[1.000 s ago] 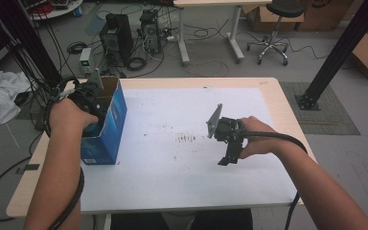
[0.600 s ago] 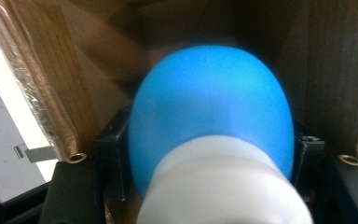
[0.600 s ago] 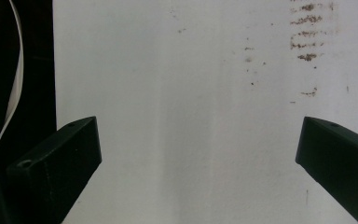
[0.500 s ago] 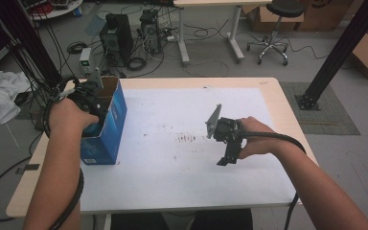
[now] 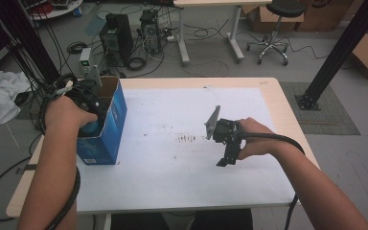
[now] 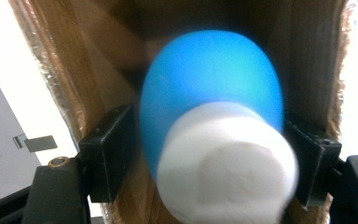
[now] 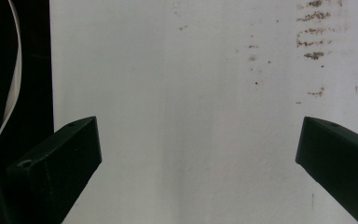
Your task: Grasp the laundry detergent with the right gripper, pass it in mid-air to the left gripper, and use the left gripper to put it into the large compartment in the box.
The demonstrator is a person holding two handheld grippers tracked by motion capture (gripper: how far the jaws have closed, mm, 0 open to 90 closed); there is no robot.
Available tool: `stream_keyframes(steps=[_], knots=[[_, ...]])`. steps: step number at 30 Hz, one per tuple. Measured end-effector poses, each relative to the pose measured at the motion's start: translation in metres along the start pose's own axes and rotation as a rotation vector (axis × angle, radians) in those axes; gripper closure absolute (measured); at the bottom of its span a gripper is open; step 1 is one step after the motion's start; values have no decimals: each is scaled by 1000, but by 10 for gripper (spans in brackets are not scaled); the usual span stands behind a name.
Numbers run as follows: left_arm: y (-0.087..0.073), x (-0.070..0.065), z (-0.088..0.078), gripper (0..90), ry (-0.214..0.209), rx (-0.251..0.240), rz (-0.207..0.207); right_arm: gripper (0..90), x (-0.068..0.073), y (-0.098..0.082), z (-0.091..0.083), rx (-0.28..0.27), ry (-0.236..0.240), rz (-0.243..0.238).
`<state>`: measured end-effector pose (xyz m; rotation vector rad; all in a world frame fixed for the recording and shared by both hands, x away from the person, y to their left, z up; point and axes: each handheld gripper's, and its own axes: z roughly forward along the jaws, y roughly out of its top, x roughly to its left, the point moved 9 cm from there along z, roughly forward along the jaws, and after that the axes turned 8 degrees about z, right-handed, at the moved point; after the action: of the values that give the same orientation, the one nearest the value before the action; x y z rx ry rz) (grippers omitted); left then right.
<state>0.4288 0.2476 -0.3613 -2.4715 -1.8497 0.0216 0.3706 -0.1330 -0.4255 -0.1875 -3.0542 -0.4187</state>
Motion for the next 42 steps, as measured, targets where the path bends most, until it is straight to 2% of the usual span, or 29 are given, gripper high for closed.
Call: stream_keyframes(steps=[7,14,19,22,29,34,42], knots=[[-3,-1,-7,214,-3,-7,4,0,0,2,2,4,0,-4],[-5,-3,-13,212,24,6,30,0,0,3,2,8,-1,-9],[-7,-4,-18,210,14,2,40,0,0,2,2,12,-3,-9],[-7,-6,-20,155,-9,-5,29,1,0,2,2,12,-1,-9],[-7,-7,-31,141,4,-25,38,3,0,2,2,9,-3,-10],[-6,-9,-42,136,41,-35,66,4,0,1,1,6,-3,-5],[-4,-21,-59,75,43,-55,107,3,-2,1,-4,-16,-11,2]])
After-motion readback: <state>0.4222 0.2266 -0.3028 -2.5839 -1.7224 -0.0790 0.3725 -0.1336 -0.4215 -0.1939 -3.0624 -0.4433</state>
